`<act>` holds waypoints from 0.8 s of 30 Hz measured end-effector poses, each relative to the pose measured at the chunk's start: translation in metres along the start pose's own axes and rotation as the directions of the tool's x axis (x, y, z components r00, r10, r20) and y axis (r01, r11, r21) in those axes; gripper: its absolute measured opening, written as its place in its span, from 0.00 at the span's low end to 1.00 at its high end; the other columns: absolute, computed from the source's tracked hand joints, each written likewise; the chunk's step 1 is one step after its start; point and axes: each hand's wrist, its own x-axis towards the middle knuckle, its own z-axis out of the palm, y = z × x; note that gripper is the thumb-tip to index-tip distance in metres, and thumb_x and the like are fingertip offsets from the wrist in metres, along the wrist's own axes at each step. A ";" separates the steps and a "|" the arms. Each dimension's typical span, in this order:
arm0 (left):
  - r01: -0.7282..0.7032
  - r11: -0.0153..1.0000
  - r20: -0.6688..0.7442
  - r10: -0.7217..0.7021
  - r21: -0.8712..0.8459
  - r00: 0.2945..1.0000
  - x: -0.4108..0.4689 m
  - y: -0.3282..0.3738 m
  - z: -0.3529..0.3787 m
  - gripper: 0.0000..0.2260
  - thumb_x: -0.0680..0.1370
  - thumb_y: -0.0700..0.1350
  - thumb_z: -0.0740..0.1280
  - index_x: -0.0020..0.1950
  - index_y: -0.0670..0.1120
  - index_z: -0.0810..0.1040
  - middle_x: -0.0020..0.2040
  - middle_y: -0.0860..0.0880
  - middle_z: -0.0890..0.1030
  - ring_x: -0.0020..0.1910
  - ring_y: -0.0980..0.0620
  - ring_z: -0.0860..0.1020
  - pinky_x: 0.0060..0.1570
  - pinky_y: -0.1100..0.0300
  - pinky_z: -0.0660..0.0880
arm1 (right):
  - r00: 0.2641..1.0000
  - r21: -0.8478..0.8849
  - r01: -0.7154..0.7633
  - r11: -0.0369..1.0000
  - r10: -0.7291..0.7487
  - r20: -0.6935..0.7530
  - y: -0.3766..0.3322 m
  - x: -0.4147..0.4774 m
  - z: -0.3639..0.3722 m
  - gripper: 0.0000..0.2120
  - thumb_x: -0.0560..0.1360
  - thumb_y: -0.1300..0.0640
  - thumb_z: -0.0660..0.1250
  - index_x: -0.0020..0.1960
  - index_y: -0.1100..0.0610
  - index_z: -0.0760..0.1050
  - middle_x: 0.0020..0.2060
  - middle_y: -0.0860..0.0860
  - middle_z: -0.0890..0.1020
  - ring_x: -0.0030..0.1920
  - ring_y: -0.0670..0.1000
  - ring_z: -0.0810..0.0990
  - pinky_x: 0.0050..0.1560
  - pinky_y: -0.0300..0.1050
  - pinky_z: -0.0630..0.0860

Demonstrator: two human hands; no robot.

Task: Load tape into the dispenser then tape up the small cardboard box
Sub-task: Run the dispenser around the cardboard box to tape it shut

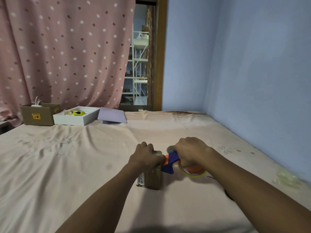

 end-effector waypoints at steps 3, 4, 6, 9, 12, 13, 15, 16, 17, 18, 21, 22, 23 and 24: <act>0.022 1.000 -0.014 -0.022 -0.019 1.000 0.002 -0.001 0.000 0.26 0.71 0.60 0.69 0.62 0.44 0.78 0.67 0.42 0.74 0.66 0.42 0.73 0.63 0.48 0.74 | 0.996 0.122 -0.072 0.990 0.077 -0.036 0.001 -0.011 0.019 0.12 0.66 0.55 0.68 0.46 0.46 0.69 0.40 0.49 0.76 0.39 0.56 0.76 0.37 0.47 0.72; 0.016 0.999 -0.023 -0.017 -0.028 1.000 0.001 0.000 0.000 0.25 0.71 0.60 0.69 0.61 0.44 0.78 0.66 0.42 0.75 0.65 0.42 0.74 0.63 0.48 0.75 | 0.993 0.170 -0.102 0.980 0.111 -0.046 0.001 -0.014 0.028 0.11 0.66 0.55 0.67 0.47 0.47 0.71 0.41 0.50 0.77 0.40 0.56 0.76 0.38 0.47 0.73; 0.019 1.000 -0.028 -0.020 -0.025 0.999 0.002 -0.003 0.001 0.24 0.71 0.60 0.68 0.59 0.45 0.79 0.64 0.43 0.77 0.64 0.43 0.75 0.62 0.47 0.76 | 0.986 0.257 -0.143 0.956 0.159 -0.043 0.001 -0.019 0.047 0.13 0.66 0.55 0.67 0.50 0.48 0.74 0.45 0.52 0.80 0.43 0.57 0.79 0.39 0.47 0.73; 0.012 1.000 -0.033 -0.012 -0.020 0.999 0.003 -0.003 0.001 0.26 0.68 0.63 0.66 0.56 0.46 0.80 0.60 0.45 0.78 0.61 0.43 0.77 0.59 0.47 0.77 | 0.985 0.305 -0.152 0.940 0.171 -0.037 0.004 -0.022 0.058 0.15 0.66 0.54 0.67 0.52 0.46 0.73 0.47 0.51 0.81 0.44 0.55 0.79 0.38 0.45 0.70; -0.005 0.999 -0.046 0.003 -0.052 0.999 0.003 -0.002 0.002 0.19 0.63 0.63 0.64 0.41 0.48 0.77 0.48 0.49 0.77 0.56 0.44 0.75 0.48 0.50 0.77 | 0.985 0.309 -0.153 0.939 0.171 -0.032 0.005 -0.020 0.055 0.13 0.67 0.53 0.68 0.50 0.45 0.71 0.47 0.50 0.81 0.42 0.54 0.76 0.38 0.45 0.70; -0.019 0.998 -0.059 0.015 -0.063 0.998 0.004 -0.003 0.003 0.15 0.62 0.61 0.64 0.34 0.50 0.73 0.41 0.50 0.74 0.54 0.44 0.75 0.42 0.52 0.74 | 0.985 0.301 -0.153 0.941 0.170 -0.029 0.005 -0.019 0.055 0.13 0.67 0.53 0.68 0.51 0.46 0.72 0.47 0.51 0.81 0.42 0.54 0.77 0.38 0.45 0.70; -0.047 0.994 -0.064 0.041 -0.094 0.997 0.004 -0.003 0.005 0.16 0.62 0.58 0.64 0.25 0.49 0.65 0.32 0.50 0.68 0.51 0.42 0.75 0.36 0.54 0.67 | 0.986 0.280 -0.153 0.948 0.166 -0.021 0.003 -0.019 0.053 0.14 0.68 0.52 0.68 0.53 0.47 0.74 0.46 0.51 0.81 0.43 0.54 0.78 0.37 0.45 0.70; -0.059 0.993 -0.065 0.052 -0.102 0.996 0.004 -0.003 0.005 0.17 0.62 0.58 0.64 0.24 0.48 0.63 0.30 0.50 0.67 0.50 0.41 0.76 0.35 0.55 0.65 | 0.987 0.268 -0.149 0.952 0.158 -0.014 0.003 -0.019 0.051 0.14 0.69 0.51 0.69 0.53 0.47 0.74 0.46 0.51 0.81 0.43 0.54 0.79 0.37 0.45 0.71; -0.067 0.992 -0.067 0.060 -0.102 0.996 0.004 -0.002 0.005 0.18 0.62 0.58 0.64 0.23 0.48 0.63 0.30 0.50 0.66 0.50 0.40 0.76 0.34 0.56 0.64 | 0.990 0.244 -0.138 0.960 0.144 -0.008 0.003 -0.019 0.047 0.13 0.69 0.51 0.69 0.53 0.47 0.74 0.46 0.51 0.81 0.44 0.55 0.79 0.38 0.46 0.72; -0.065 0.993 -0.070 0.058 -0.098 0.996 0.004 -0.002 0.005 0.17 0.62 0.59 0.64 0.24 0.48 0.64 0.31 0.49 0.67 0.49 0.41 0.76 0.34 0.56 0.64 | 0.992 0.205 -0.120 0.971 0.124 -0.006 0.004 -0.019 0.040 0.13 0.69 0.52 0.68 0.53 0.47 0.75 0.46 0.52 0.81 0.45 0.56 0.79 0.39 0.47 0.73; -0.040 0.996 -0.071 0.035 -0.077 0.997 0.004 0.000 0.002 0.17 0.61 0.62 0.65 0.28 0.49 0.68 0.38 0.49 0.72 0.47 0.43 0.77 0.34 0.56 0.66 | 0.999 0.039 -0.053 0.998 0.053 -0.004 0.007 -0.013 0.012 0.14 0.68 0.52 0.68 0.54 0.49 0.76 0.46 0.53 0.80 0.46 0.58 0.80 0.41 0.48 0.72; -0.035 0.996 -0.066 0.030 -0.079 0.997 0.003 0.000 0.002 0.17 0.61 0.63 0.65 0.28 0.50 0.68 0.38 0.49 0.72 0.46 0.43 0.77 0.34 0.57 0.66 | 0.999 0.003 -0.037 0.999 0.037 0.006 0.007 -0.011 0.003 0.14 0.68 0.52 0.69 0.53 0.50 0.76 0.46 0.52 0.80 0.45 0.57 0.80 0.41 0.48 0.74; -0.037 0.996 -0.064 0.031 -0.087 0.997 0.003 0.000 0.002 0.17 0.60 0.63 0.64 0.28 0.50 0.68 0.37 0.49 0.71 0.44 0.42 0.76 0.33 0.57 0.66 | 0.999 -0.017 -0.026 1.000 0.026 0.018 0.005 -0.009 -0.003 0.13 0.69 0.51 0.70 0.53 0.50 0.75 0.45 0.52 0.80 0.44 0.56 0.80 0.42 0.48 0.76; -0.036 0.995 -0.064 0.031 -0.093 0.998 0.002 0.000 0.002 0.17 0.60 0.63 0.64 0.28 0.49 0.67 0.36 0.49 0.71 0.43 0.41 0.77 0.32 0.57 0.66 | 0.999 -0.029 -0.015 0.999 0.016 0.033 0.003 -0.007 -0.006 0.12 0.69 0.51 0.71 0.51 0.49 0.73 0.44 0.51 0.79 0.43 0.55 0.79 0.43 0.49 0.77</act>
